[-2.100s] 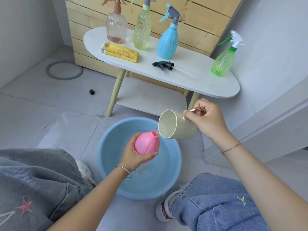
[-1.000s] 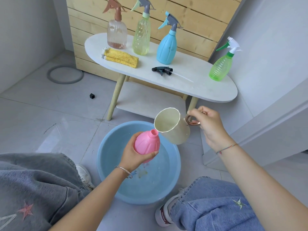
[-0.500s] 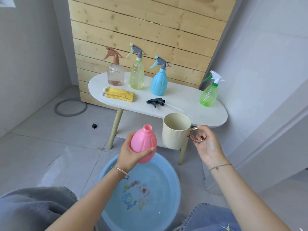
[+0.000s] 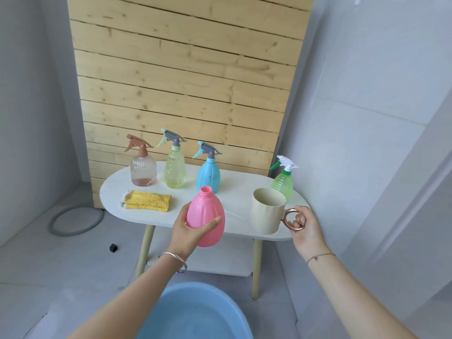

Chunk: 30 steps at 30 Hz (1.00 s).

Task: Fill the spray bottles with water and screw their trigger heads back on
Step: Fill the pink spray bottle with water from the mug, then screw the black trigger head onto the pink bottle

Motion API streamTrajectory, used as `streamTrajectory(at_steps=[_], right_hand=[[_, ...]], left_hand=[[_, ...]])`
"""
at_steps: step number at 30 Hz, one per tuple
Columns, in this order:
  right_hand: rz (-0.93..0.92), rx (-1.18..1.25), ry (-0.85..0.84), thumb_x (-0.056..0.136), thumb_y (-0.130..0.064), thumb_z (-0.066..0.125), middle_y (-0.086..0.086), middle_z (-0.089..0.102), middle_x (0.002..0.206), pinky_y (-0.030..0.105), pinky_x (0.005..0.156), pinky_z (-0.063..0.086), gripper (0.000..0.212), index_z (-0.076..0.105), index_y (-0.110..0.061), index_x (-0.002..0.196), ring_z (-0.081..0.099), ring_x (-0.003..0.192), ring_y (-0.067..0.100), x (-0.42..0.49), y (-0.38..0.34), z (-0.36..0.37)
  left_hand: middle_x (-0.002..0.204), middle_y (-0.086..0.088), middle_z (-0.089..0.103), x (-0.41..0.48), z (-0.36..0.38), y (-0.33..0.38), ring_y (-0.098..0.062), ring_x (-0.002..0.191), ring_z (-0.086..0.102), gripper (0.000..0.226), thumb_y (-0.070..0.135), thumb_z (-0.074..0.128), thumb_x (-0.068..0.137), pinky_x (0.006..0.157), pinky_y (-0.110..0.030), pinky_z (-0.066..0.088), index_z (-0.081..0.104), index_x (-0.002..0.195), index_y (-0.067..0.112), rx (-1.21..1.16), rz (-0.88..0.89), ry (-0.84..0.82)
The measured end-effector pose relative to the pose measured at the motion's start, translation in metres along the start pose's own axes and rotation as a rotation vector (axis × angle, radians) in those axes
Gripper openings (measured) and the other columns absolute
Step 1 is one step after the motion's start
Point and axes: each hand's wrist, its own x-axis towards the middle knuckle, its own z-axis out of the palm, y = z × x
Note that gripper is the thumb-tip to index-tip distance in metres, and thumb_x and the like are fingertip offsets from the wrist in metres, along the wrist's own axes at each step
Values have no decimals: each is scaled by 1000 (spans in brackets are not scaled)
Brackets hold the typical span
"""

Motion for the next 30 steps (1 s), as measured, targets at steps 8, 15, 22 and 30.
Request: streamTrajectory(at_steps=[8,15,22,30], right_hand=[[51,-21,108,85,-10,55,-10,22,40,21,54,25,25,43,-19,66,20,44,10,69,11,-13],[94,1,115,85,-8,54,-10,23,40,22,57,27,32,35,-20,62,23,38,9,109,37,-24],[89,20,58,88,-6,52,-9,29,40,22,60,29,34,35,-21,62,26,52,12,124,52,-30],[-47,-483,-13,92,-25,59,0,55,76,26,82,38,22,57,-11,75,49,79,18,122,51,-48]], left_hand=[[111,5,63,47,28,-21,-14,100,61,95,59,81,35,70,-20,49,54,121,29,7,-37,16],[112,6,62,72,44,-41,-9,100,59,94,62,80,36,71,-19,49,55,121,30,54,-51,-11],[108,11,61,80,56,-44,-2,96,58,94,61,78,35,67,-12,45,54,120,29,46,-41,-12],[108,7,64,76,51,-48,-10,99,61,91,60,80,38,71,-19,48,56,120,29,32,-43,9]])
